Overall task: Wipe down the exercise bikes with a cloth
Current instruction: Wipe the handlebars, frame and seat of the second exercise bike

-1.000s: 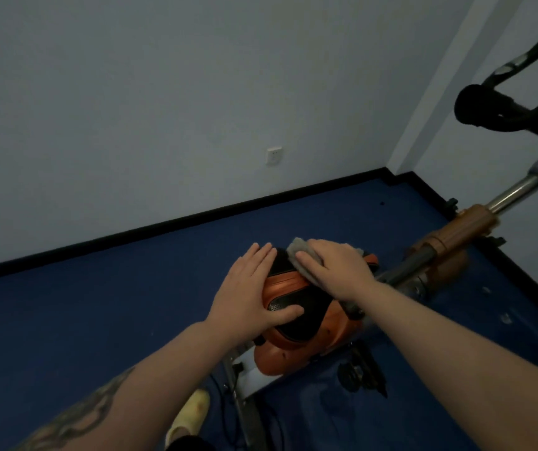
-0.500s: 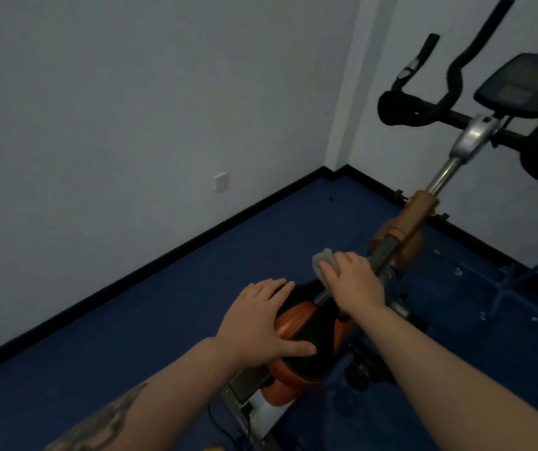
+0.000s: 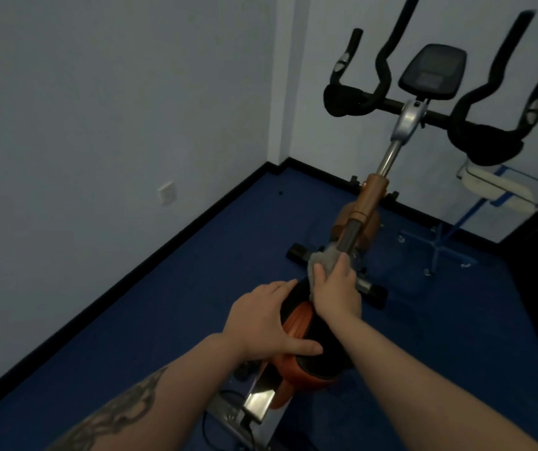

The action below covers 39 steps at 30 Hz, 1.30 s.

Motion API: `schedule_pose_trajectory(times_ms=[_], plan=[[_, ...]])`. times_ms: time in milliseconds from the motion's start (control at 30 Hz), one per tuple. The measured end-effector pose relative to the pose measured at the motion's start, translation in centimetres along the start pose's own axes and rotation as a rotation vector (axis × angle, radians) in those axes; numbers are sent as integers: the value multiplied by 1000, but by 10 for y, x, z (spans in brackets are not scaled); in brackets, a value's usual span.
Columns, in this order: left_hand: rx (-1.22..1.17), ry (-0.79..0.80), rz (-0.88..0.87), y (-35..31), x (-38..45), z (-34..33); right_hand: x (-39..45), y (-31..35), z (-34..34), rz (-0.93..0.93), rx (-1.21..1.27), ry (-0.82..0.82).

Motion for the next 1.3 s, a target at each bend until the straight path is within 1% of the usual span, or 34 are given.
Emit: schedule_pose_trajectory(times_ms=[100,167,267,400,467,567,633,700,767,833,900,967,1000,1067,1167,1233,1300], plan=[[-54,-5,-30,3,-1,2,-41,-23,-4,21,17,35],[-106,14,-66,6,-1,4,-66,-40,-3,0,26,86],[-173,44,-107,9,-1,7,-64,-43,-2,-71,-8,142],[-303,-34,-110,12,-1,7,-48,-29,-1,-194,-27,22],[-368,-55,-69,15,0,6,-64,-29,-1,-150,-12,-34],[-460,-70,19,21,3,4,-109,-31,-8,9,-30,-88],[-481,-79,55,22,5,3,-120,-30,-11,70,-65,-105],[-483,-85,72,22,5,2,-102,-26,-9,40,-83,-94],[-476,-98,94,22,6,2,-77,-20,-3,-51,-98,-58],[-501,-124,142,24,5,1,-67,-17,-1,-123,-77,-68],[-562,-149,202,26,4,-1,-88,-13,-5,-78,-95,-151],[-618,-175,248,29,3,-2,-124,-7,-15,48,-219,-239],[-644,-187,265,29,2,-3,-136,-4,-19,106,-284,-250],[-707,-209,299,30,3,-4,-135,0,-23,163,-355,-213],[-815,-230,352,35,3,-6,-108,6,-15,127,-305,-155],[-882,-221,379,38,4,-8,-101,8,-13,129,-290,-169],[-939,-189,397,39,3,-11,-119,4,-17,206,-347,-202]])
Point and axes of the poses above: each hand's wrist, its own x-axis towards the middle knuckle, its own z-axis out of the back of the hand, y = z × x, the point moved 5 cm from there along x, towards the middle knuckle, and after that the axes turned 2 degrees about z, right-handed, at the moved point
